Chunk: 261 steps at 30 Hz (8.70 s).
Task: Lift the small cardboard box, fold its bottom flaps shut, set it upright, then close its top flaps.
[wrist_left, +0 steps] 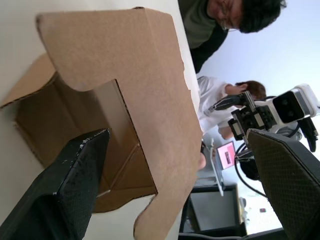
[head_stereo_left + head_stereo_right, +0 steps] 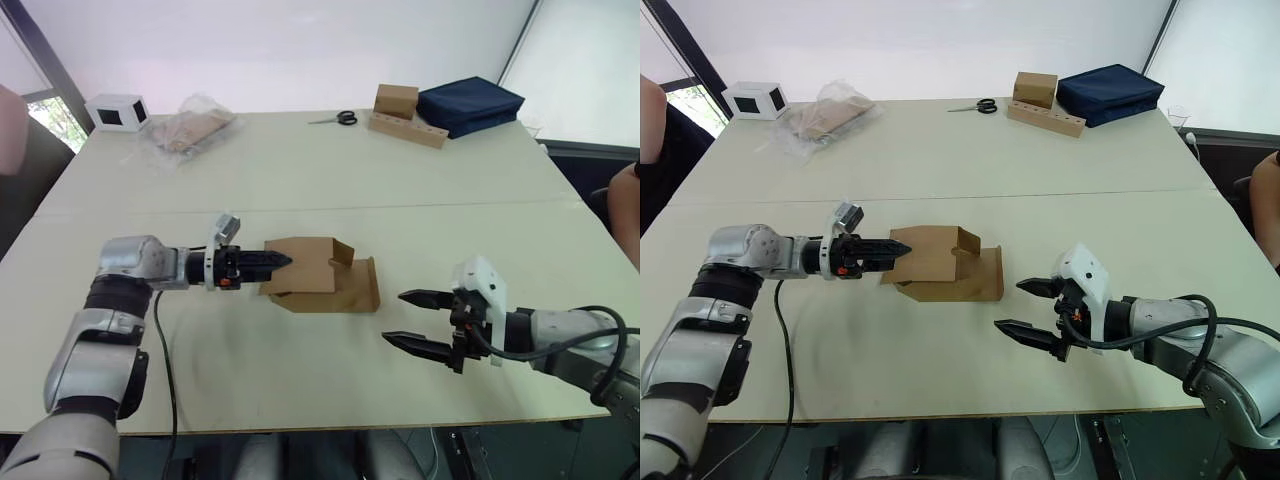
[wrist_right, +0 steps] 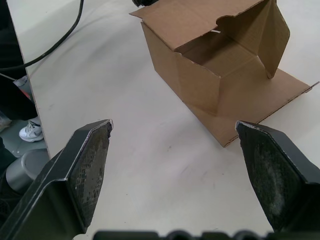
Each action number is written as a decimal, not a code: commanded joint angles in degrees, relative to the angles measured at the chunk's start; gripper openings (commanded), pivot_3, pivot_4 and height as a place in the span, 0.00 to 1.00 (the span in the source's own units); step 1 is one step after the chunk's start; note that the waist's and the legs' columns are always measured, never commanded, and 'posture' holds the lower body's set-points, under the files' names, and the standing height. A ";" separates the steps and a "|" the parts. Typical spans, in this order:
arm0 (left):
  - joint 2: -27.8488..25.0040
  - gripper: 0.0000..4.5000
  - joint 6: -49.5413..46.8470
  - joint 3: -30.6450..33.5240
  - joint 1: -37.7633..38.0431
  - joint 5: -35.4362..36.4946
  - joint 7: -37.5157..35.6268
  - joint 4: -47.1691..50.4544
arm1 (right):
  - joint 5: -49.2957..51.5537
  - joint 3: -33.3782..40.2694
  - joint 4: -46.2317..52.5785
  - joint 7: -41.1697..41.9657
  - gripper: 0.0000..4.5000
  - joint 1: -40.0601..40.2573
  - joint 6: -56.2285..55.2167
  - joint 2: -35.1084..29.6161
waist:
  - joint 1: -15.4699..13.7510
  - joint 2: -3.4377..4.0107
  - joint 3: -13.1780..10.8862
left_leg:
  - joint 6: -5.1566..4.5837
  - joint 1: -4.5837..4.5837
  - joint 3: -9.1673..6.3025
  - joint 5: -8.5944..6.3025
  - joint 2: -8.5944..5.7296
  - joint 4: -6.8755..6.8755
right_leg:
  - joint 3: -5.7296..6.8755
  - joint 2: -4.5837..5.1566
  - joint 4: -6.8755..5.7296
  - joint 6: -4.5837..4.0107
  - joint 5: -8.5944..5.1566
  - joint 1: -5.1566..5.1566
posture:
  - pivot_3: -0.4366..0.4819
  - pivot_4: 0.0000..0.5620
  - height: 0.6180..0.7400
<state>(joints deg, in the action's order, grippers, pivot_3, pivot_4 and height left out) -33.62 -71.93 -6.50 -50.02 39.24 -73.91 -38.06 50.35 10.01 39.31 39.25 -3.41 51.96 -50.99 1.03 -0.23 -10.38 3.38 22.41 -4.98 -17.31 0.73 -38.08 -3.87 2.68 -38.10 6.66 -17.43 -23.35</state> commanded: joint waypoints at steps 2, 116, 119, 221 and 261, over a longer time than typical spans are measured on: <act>1.04 1.00 0.57 0.06 -1.70 -0.79 -2.54 0.78 | 0.46 1.45 1.26 -0.27 0.94 -0.40 -0.75 0.03 | 0.05 0.00 0.00 | 0.00 0.00 0.00 0.00 0.00 0.00 | 0.00 0.00 0.00 0.00 0.00 0.00 | 0.48 0.27 1.00; 1.05 0.00 31.06 14.42 -2.26 2.40 0.45 23.76 | 8.76 4.78 -11.78 -15.80 0.01 -25.11 -2.12 21.83 | 1.47 0.08 0.00 | 0.08 0.06 0.01 0.05 -0.01 0.05 | -0.02 0.07 -0.02 0.00 0.01 -0.08 | 0.48 0.27 1.00; 0.94 0.00 31.10 14.19 -3.05 2.25 0.08 22.86 | 9.09 4.69 -10.49 -17.06 0.01 -22.33 -1.87 21.86 | 1.70 0.09 -0.01 | 0.02 0.03 0.00 0.02 0.00 0.05 | -0.04 0.02 -0.08 0.00 0.01 -0.10 | 0.48 0.27 1.00; -0.59 0.00 25.06 14.02 -8.14 5.38 -3.99 23.98 | 24.47 8.16 -28.95 -14.30 0.37 -33.82 -8.25 38.21 | 2.99 0.24 -0.11 | 0.27 0.04 0.01 0.16 0.02 0.08 | -0.05 0.02 -0.08 0.00 0.00 -0.14 | 0.48 0.27 1.00; -0.63 0.00 24.66 14.57 -7.82 5.81 -2.52 24.47 | 34.76 5.90 -29.60 -21.51 0.64 -31.59 -11.19 45.79 | 3.05 0.25 -0.11 | 0.27 0.04 0.00 0.16 0.02 0.09 | -0.06 0.01 -0.09 0.00 0.00 -0.16 | 0.48 0.27 1.00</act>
<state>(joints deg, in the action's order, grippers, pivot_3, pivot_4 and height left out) -33.79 -47.29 7.21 -56.49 44.39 -76.57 -14.99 85.46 16.39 8.39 17.84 -34.57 41.33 -5.56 4.08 0.02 -10.49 3.66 22.45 -4.98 -17.15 0.75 -37.99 -3.92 2.69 -38.19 6.66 -17.43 -23.51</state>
